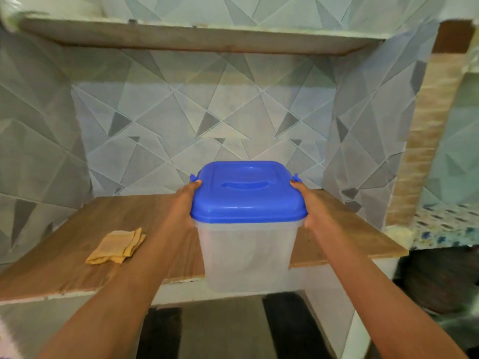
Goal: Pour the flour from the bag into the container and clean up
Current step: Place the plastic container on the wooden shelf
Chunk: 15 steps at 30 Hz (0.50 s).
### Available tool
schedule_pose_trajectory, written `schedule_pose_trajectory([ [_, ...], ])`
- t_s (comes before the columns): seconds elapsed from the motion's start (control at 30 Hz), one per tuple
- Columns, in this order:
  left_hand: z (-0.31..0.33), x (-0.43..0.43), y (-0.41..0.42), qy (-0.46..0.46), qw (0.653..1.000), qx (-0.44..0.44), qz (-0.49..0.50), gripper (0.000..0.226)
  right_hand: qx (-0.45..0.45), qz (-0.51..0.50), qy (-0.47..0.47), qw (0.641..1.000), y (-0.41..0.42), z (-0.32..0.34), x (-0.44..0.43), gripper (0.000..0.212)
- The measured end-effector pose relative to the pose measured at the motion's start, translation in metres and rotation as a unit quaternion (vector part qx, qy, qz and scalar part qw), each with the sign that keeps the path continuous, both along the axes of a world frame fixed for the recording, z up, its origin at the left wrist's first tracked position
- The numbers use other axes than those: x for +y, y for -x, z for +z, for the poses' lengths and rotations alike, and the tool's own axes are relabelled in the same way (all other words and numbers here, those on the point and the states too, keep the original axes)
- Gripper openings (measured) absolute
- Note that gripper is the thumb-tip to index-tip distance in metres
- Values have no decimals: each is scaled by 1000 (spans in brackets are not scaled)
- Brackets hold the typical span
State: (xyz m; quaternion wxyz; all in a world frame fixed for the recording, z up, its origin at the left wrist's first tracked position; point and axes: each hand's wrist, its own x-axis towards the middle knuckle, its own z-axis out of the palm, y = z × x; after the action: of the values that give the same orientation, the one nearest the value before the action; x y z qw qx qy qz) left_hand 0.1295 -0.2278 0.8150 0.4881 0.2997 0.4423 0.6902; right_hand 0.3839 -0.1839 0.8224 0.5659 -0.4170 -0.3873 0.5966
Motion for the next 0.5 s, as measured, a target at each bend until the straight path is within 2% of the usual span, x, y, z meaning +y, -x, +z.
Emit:
schedule_pose_trajectory([
  [0.13, 7, 71, 6, 7, 1000, 7, -9, 6, -9, -33, -4, 999, 1, 8, 63, 43],
  [0.5, -1, 218, -10, 57, 997, 22, 54, 34, 8, 9, 10, 1000, -15, -7, 219, 45],
])
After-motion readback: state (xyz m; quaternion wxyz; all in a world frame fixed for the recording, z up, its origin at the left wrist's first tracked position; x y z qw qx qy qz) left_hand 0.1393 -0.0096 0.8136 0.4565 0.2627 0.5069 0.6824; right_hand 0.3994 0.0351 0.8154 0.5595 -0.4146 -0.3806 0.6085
